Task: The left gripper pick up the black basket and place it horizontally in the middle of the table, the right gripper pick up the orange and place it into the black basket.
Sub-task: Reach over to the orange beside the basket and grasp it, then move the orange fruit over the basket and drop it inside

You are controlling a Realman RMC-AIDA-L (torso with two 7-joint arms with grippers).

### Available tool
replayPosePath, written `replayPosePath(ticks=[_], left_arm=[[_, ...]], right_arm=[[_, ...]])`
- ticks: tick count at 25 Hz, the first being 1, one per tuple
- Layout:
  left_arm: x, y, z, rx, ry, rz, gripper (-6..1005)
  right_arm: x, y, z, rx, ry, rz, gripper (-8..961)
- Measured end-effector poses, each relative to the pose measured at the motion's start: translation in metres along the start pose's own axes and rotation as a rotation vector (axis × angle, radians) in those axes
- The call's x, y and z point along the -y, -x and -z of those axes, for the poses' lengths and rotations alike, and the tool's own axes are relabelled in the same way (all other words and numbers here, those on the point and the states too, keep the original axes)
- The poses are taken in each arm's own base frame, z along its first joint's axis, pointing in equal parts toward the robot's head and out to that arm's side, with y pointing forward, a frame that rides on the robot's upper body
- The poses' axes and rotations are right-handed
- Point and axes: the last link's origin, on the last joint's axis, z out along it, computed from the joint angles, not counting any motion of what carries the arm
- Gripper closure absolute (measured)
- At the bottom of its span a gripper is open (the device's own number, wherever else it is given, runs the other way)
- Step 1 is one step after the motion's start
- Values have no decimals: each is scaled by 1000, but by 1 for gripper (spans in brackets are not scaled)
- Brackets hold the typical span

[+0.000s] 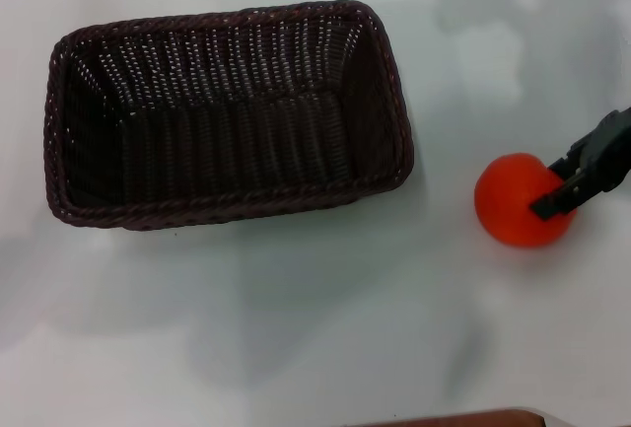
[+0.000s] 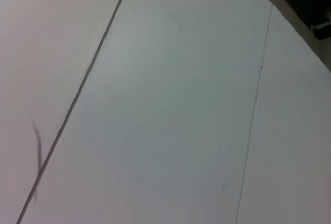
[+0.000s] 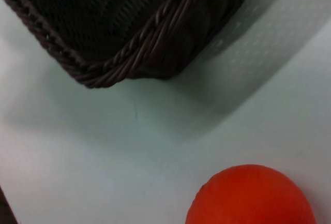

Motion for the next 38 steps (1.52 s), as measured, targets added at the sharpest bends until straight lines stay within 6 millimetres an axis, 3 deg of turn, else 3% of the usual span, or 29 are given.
replayPosePath(ticks=[1,4,9,25,28,31,32,38], left_arm=[[0,0,0,0,1,0,113],[0,1,-1,1,3,2,113],[-1,1,0,1,0,9,113],[0,1,2,-4,-10,24,113],[1,0,3,-5,-14,23,113],[1,0,4,-6,-16,23,113],[1,0,4,-6,-17,23,113],[1,-1,4,-9,-18,32,113]], right_arm=[[0,0,0,3,0,3,71],[0,1,-1,2,-1,3,275],[-1,2,0,-5,3,0,509],[-7,4,11,-68,21,15,677],[-13,9,25,-122,33,6,706],[-23,13,56,-275,96,-3,737],[-23,13,56,-275,96,-3,745],[-24,5,99,-678,132,11,809]])
